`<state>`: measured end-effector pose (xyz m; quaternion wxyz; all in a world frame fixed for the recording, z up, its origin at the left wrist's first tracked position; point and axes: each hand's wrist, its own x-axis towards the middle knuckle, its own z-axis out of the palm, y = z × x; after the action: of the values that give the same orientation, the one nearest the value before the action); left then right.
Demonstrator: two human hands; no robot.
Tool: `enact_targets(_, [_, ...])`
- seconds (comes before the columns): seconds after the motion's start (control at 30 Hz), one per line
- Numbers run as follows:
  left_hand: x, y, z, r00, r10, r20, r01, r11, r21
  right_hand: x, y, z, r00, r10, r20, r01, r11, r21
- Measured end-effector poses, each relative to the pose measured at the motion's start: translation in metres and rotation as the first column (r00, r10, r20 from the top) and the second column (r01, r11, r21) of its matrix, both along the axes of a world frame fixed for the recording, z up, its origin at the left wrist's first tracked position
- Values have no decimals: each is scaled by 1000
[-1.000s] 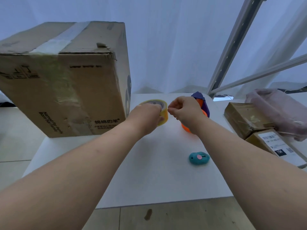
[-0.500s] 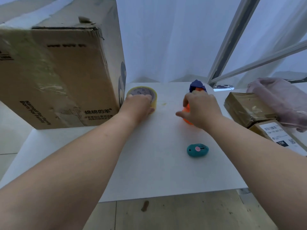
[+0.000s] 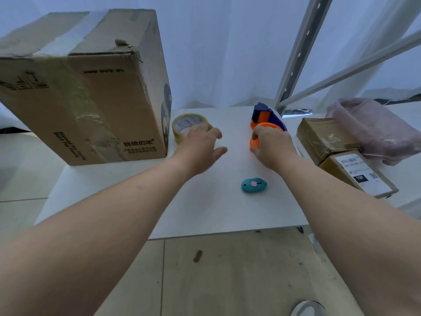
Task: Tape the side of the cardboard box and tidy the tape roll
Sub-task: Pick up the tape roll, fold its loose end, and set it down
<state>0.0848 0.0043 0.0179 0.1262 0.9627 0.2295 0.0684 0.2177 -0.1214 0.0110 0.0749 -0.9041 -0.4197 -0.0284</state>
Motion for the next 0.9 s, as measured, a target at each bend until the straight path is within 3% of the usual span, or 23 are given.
enact_targets(0.13, [-4, -35, 0, 987, -123, -106, 120, 992, -36, -10, -27, 13, 1000, -5, 8, 5, 1000, 15])
enact_targets(0.43, [13, -92, -35, 922, -248, -297, 197, 961, -192, -20, -83, 16, 995, -31, -91, 26, 998, -53])
enact_targets(0.57, [6, -85, -38, 963, -190, -193, 181, 981, -63, -20, -80, 10, 993, -21, -115, 15, 999, -52])
enact_targets(0.73, [-2, -59, -21, 1000, -5, 9, 6, 993, -115, -14, -61, 6, 1000, -22, -10, 22, 1000, -13])
enact_targets(0.9, [23, -44, -4, 997, -14, 79, 19, 997, -69, 10, -38, 6, 991, -127, -34, 128, 991, 23])
